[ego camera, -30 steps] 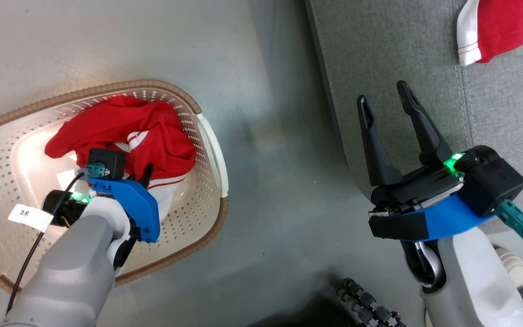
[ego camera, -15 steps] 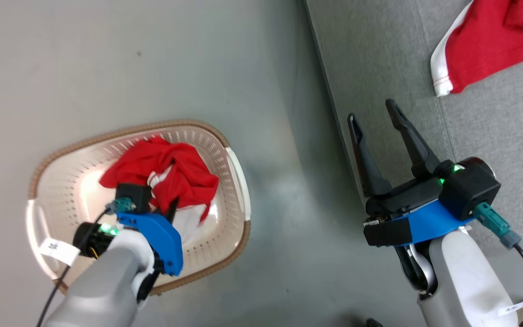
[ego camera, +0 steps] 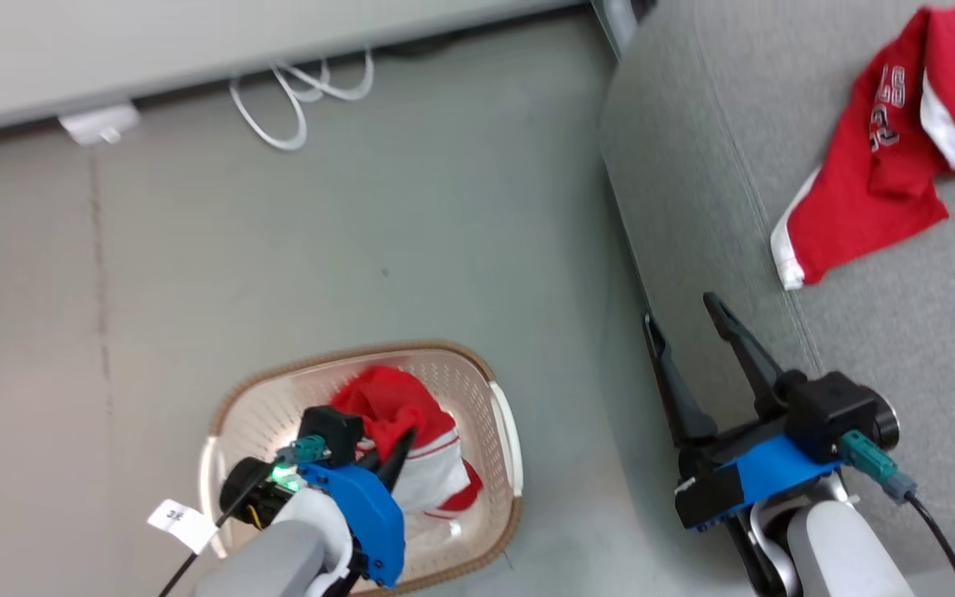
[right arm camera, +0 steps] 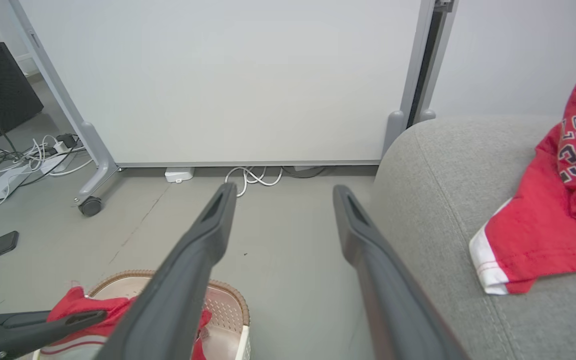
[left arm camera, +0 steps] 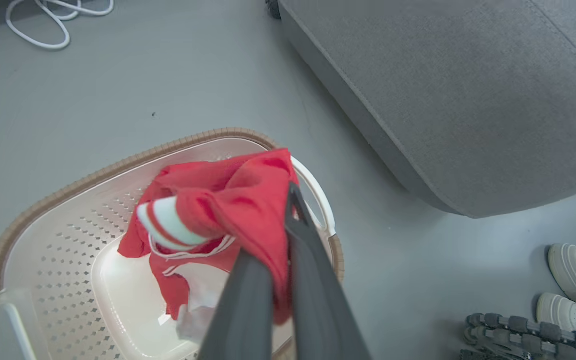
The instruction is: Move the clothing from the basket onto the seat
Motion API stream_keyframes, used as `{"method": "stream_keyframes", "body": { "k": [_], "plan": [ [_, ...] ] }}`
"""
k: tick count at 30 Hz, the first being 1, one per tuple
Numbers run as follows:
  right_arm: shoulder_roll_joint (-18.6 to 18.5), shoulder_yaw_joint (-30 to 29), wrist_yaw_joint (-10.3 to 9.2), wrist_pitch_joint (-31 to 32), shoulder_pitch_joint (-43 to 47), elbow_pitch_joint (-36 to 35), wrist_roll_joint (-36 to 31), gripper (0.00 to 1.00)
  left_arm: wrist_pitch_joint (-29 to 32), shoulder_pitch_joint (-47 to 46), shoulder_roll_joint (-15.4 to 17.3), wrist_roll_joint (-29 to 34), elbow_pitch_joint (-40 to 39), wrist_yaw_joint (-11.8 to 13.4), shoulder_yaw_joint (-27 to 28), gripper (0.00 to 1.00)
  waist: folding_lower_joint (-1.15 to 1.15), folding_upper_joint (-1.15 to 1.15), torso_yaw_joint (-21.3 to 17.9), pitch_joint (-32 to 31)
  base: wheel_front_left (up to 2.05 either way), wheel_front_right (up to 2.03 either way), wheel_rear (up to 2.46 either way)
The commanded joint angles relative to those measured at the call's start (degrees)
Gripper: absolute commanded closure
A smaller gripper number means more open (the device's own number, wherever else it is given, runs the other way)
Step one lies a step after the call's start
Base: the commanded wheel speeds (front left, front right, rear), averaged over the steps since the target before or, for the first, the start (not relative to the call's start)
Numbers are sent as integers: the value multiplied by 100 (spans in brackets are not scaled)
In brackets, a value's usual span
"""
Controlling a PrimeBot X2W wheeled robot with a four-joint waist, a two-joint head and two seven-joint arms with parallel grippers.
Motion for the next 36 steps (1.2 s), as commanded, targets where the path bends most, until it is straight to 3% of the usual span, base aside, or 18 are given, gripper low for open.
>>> {"method": "stream_keyframes", "body": {
  "k": [1,16,27,36],
  "plan": [
    [-9,-19,3,43,166,27,33,0,-50,53,-30,-47,-100,-3,-97,100,2,0,425,-678,0,0,0],
    [-8,-20,3,264,761,-3,128,0,-157,-684,-126,-80,-1068,-3,-512,100,2,0,1009,-1733,0,0,0],
    [-8,76,3,404,961,-118,162,0,-177,-1684,-291,143,-1603,12,-362,100,2,0,1276,-2007,0,0,0],
    [-8,133,3,447,978,-156,176,0,-191,-1839,-379,187,-1671,79,-242,100,2,0,1255,-2054,0,0,0]
  ]
}}
